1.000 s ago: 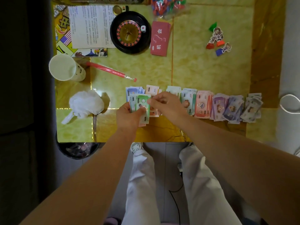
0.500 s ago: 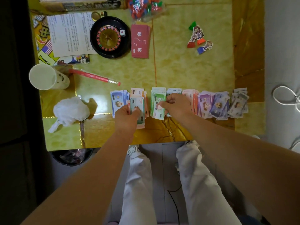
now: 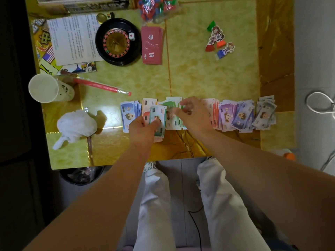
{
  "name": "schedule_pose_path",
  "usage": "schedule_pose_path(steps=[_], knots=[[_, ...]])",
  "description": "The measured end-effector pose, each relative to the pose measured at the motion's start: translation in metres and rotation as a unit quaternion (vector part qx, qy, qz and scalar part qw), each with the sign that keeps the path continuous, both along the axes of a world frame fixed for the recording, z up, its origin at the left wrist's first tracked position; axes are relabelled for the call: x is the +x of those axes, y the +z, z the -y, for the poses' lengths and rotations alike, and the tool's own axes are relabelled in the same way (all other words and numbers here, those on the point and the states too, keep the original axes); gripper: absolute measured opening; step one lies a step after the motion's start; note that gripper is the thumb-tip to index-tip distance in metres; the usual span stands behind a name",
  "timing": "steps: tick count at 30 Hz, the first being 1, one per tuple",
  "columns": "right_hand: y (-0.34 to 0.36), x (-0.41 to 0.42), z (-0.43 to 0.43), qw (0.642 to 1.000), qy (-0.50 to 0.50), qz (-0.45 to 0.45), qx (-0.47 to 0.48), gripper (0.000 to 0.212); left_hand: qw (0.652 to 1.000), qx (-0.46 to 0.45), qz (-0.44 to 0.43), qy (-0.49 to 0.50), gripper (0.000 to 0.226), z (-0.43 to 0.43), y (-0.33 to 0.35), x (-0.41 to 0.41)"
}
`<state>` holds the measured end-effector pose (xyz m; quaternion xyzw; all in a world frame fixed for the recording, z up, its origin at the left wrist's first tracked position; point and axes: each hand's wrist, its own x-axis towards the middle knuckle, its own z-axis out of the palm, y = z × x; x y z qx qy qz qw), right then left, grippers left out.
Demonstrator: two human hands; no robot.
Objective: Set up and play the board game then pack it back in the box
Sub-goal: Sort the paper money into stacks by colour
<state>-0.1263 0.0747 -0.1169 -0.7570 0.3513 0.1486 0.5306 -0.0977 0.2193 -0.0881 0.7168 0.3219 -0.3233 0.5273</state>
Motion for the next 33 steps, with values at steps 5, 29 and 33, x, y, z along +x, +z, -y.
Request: schedule_pose_path(steps=[5,29,33], knots=[[0.011,-0.009,0.010,0.991,0.074,-0.018,0.108,0.010,0.999,-0.019,-0.007,-0.026,0.007,0.021,0.003,0.000],[0.001,-0.035,0.049,0.995,0.043,-0.030,0.084,0.026,0.997,0.018,0.020,-0.070,0.012,0.058,-0.013,-0.015],[0.007,-0.041,0.057,0.992,0.056,-0.039,0.109,0.012,0.997,0.001,0.004,-0.078,0.016,0.074,-0.004,-0.015]])
